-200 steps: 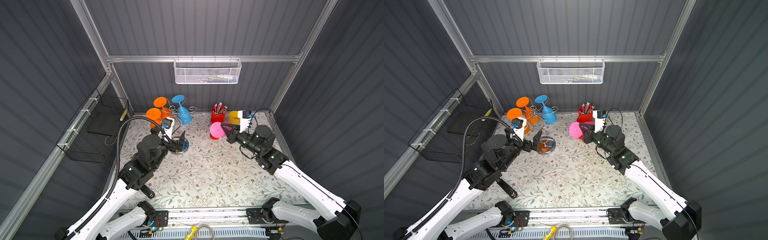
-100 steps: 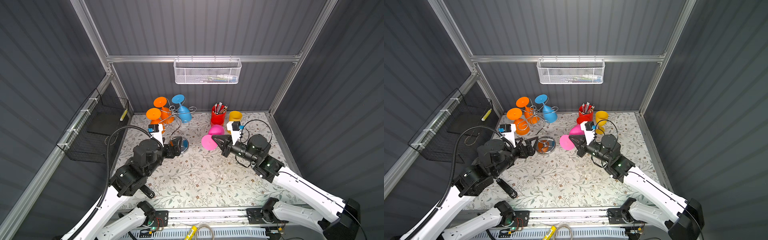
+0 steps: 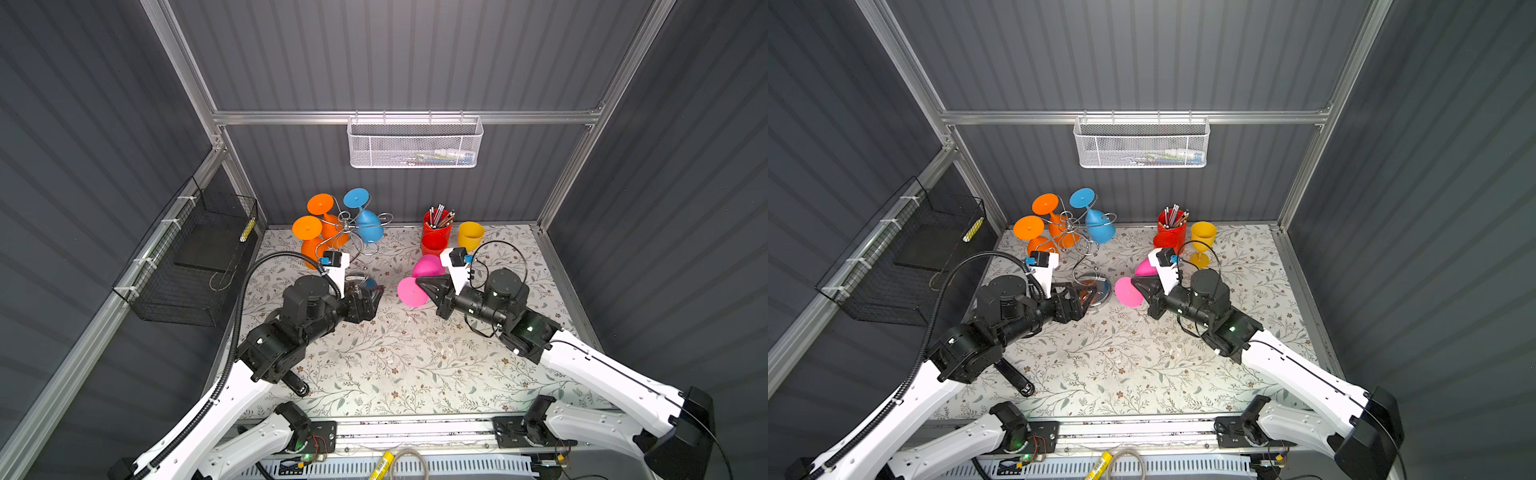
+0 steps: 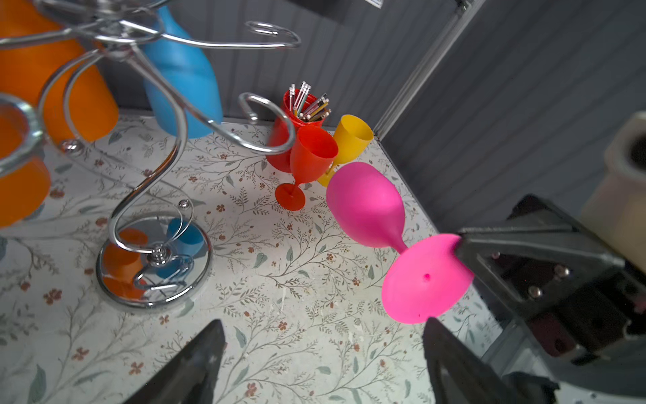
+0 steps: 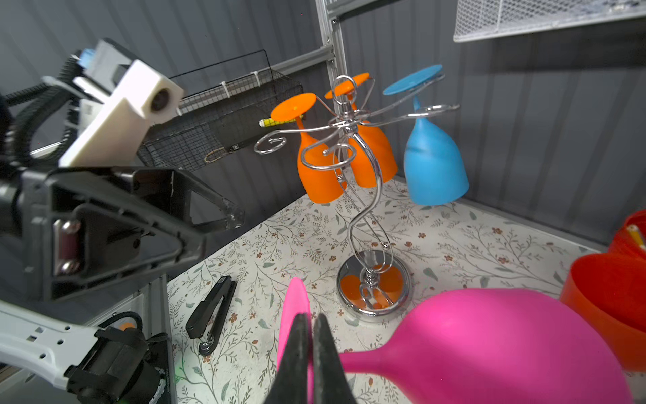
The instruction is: Take the wine glass off the wine glass rack
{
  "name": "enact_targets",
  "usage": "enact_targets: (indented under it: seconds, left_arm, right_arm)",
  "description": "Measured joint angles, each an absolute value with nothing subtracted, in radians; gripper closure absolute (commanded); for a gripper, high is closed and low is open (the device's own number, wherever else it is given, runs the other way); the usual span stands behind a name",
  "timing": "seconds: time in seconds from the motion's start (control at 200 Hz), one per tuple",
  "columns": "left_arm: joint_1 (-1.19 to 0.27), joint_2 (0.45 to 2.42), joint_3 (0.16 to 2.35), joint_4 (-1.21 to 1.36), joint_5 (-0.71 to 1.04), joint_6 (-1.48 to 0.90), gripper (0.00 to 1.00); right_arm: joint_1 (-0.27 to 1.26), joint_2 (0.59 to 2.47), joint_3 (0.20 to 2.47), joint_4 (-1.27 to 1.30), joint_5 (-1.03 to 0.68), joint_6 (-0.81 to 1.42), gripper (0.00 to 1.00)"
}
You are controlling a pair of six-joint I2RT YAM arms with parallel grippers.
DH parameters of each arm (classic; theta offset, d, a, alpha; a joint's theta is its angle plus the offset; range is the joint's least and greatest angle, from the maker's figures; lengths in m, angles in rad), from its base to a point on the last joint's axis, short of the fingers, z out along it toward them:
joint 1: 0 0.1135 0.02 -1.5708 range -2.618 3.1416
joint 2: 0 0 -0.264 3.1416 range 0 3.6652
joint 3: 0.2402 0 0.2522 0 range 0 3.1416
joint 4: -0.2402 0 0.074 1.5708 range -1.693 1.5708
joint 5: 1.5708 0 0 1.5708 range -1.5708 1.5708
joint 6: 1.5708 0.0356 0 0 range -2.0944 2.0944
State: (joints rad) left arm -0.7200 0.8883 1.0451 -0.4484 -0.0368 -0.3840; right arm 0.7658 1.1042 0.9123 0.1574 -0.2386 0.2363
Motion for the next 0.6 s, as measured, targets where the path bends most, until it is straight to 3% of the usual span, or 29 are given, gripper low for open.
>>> enact_targets:
  seconds: [0.28, 0.445, 0.595]
  left_arm:
    - [-0.929, 0.985, 1.050, -0.358, -0.146, 0.070, 0.11]
    - [-0.949, 0.993, 1.051, -0.277, -0.168, 0.274, 0.23]
    - [-0.970, 0.997, 1.051, -0.207, -0.181, 0.414, 0.26]
  right_arm:
    - [0.720, 1.188, 0.991, 0.066, -0.237, 0.440, 1.00]
    - [0.627, 1.204, 1.007, 0.048, -0.294, 0.620, 1.00]
    - [0.533, 1.204, 1.007, 0.062, -0.379, 0.792, 1.00]
